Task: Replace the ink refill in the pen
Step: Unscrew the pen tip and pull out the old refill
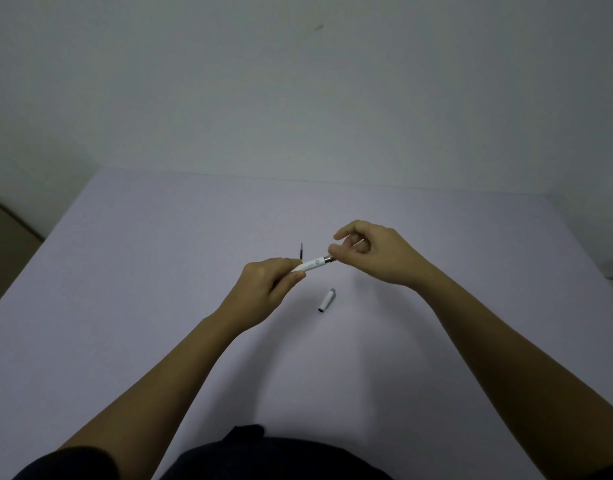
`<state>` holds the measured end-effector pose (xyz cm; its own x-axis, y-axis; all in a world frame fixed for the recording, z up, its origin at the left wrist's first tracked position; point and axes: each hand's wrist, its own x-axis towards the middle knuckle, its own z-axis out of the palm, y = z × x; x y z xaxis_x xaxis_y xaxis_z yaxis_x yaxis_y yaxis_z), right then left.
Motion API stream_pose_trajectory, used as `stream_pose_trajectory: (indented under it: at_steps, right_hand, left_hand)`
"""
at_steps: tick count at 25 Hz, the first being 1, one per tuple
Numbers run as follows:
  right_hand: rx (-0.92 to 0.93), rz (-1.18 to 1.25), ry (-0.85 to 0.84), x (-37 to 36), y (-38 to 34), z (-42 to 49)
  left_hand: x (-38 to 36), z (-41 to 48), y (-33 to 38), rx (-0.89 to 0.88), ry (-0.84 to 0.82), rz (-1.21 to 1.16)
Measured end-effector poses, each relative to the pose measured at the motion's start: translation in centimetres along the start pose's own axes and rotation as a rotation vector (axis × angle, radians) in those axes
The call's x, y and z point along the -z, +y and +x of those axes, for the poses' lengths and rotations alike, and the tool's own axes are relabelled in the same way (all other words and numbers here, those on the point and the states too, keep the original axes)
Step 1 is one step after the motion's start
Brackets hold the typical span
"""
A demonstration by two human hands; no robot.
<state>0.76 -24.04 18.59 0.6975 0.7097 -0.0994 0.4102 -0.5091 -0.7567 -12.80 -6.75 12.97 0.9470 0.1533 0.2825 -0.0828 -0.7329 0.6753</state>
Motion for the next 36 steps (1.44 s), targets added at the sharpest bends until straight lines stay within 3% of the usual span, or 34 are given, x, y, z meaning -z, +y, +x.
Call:
stream_pose_trajectory:
  at_steps: [3, 8, 11, 20, 26, 30, 33, 36]
  right_hand:
    - [-0.005, -0.044, 0.017, 0.0, -0.1, 0.3]
    - [-0.07, 0.385, 0.09, -0.5, -0.4, 1.0]
    - [-0.076, 0.498, 0.137, -1.3, -0.6, 1.7]
    - [-0.076, 0.574, 0.207, -1.6, -2.2, 4.0]
    - [-0.077, 0.76, 0.274, -0.8, -1.5, 6.2]
    - [-0.362, 0.688, 0.391, -4.3, 5.0, 5.8]
    - [-0.683, 0.449, 0.376, -9.3, 10.7, 3.4]
    - [-0.843, 0.399, 0.344, -12.6, 14.1, 2.1]
  left_hand:
    - [0.0, 0.1, -0.1, 0.02, 0.0, -0.013]
    - [-1.4, -0.4, -0.6, 0.251, 0.045, -0.276]
    - [-2.9, -0.5, -0.4, 0.339, 0.048, -0.324]
    - [-3.9, 0.9, -1.1, 0.286, 0.134, -0.135]
    - [-4.2, 0.5, -2.5, 0.341, 0.064, -0.095]
    - [-3.9, 1.1, -3.0, 0.365, 0.089, -0.117]
    - [-4.1, 1.4, -3.7, 0.41, 0.072, -0.15]
    - [-5.0, 0.9, -4.7, 0.458, -0.024, -0.158]
